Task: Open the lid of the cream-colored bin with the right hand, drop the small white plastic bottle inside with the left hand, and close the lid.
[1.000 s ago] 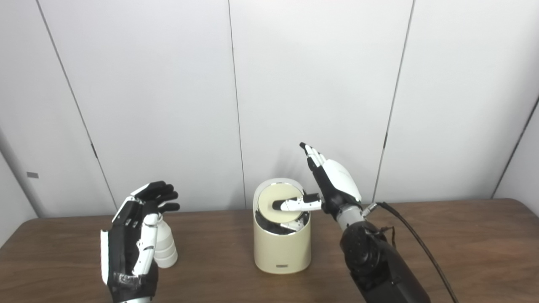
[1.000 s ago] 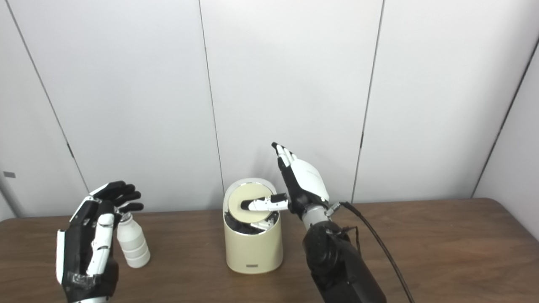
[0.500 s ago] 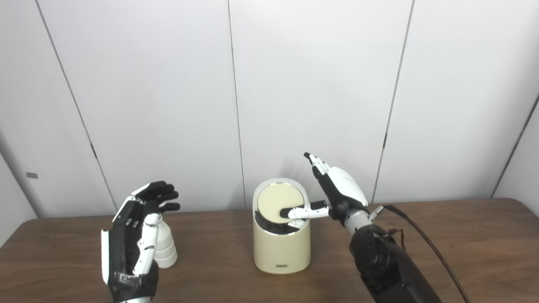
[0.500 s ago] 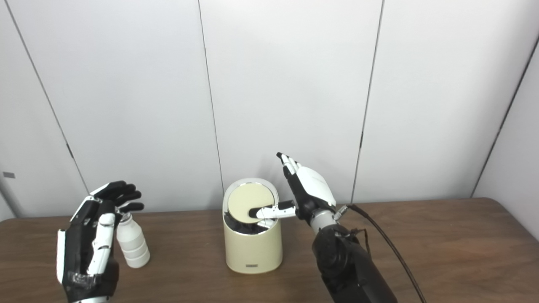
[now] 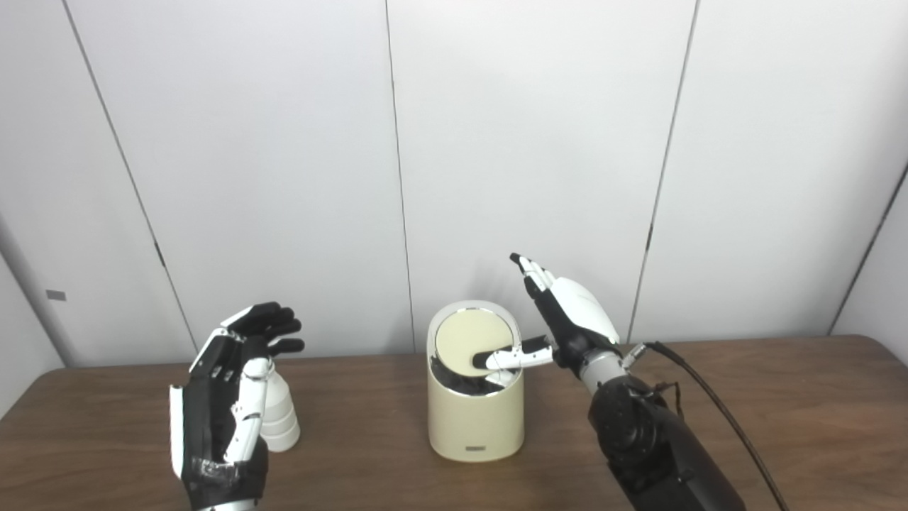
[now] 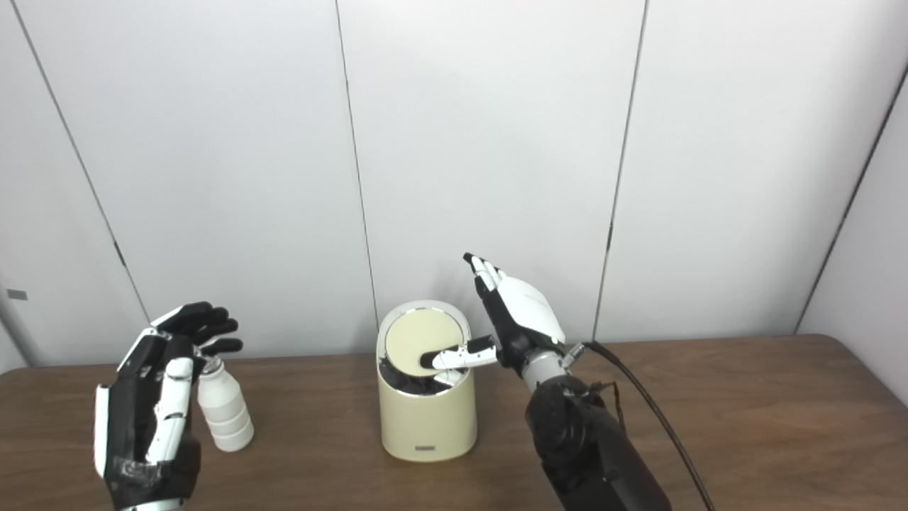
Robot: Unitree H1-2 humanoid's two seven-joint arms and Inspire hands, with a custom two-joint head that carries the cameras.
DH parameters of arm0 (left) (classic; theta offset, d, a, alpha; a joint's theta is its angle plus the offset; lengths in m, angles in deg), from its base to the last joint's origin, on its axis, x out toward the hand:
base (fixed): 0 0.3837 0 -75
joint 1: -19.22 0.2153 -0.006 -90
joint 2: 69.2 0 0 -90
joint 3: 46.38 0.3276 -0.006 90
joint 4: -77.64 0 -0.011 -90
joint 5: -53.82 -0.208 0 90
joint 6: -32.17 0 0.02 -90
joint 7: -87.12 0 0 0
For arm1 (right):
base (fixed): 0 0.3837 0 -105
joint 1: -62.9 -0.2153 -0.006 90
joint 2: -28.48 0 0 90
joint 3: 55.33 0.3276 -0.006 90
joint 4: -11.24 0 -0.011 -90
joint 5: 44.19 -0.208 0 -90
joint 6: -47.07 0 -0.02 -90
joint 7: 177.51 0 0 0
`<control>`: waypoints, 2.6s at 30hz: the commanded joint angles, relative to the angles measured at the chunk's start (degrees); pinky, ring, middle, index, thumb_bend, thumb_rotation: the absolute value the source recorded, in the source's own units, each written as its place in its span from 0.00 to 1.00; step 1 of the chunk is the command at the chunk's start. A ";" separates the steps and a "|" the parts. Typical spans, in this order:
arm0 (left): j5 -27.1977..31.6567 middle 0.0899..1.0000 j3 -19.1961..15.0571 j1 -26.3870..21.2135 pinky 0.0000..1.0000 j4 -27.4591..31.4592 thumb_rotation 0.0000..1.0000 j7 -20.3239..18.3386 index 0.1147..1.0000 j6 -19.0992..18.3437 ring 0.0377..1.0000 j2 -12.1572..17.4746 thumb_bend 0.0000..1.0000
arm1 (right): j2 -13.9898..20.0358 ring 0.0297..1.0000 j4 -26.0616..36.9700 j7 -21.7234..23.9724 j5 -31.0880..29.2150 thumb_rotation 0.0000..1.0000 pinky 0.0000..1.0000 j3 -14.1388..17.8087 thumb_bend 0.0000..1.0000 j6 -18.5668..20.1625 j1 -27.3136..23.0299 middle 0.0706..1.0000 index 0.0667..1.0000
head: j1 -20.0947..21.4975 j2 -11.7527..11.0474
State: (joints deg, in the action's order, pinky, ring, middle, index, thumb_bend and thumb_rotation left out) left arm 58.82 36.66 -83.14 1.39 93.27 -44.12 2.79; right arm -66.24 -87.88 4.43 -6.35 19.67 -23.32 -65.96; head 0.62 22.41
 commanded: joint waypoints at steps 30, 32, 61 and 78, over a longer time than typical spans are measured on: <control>-0.13 0.63 0.60 -1.57 0.58 2.53 0.47 -0.15 0.61 0.58 0.64 -0.25 0.32 | 0.55 1.00 1.48 -6.51 5.27 0.21 1.00 -2.28 0.96 -1.15 0.01 1.00 0.98 | -0.19 0.24; -0.23 0.63 0.58 -1.53 0.58 2.61 0.47 -0.12 0.62 0.61 0.64 -0.22 0.31 | -0.03 1.00 1.60 -7.06 3.46 0.29 1.00 -1.20 0.96 -2.26 0.34 1.00 0.98 | -0.29 0.31; 0.03 0.63 0.69 -1.24 0.58 2.66 0.47 -0.66 0.62 -0.17 0.65 0.44 0.31 | -2.59 1.00 6.37 -9.64 -13.74 1.00 0.94 7.44 0.89 -20.43 6.92 1.00 1.00 | -0.16 0.49; 0.56 0.64 -0.03 -1.53 0.58 1.55 0.47 -0.76 0.61 0.24 0.65 1.83 0.31 | -7.33 0.78 13.73 -19.44 -18.65 0.24 0.68 15.72 0.21 -38.44 22.20 0.80 0.77 | 1.00 -0.07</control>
State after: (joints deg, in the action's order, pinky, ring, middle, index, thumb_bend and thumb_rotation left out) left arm 59.16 36.67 -83.04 2.24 92.89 -45.49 4.24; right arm -73.17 -74.83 -13.66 -24.88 35.04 -57.77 -42.59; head 1.58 22.41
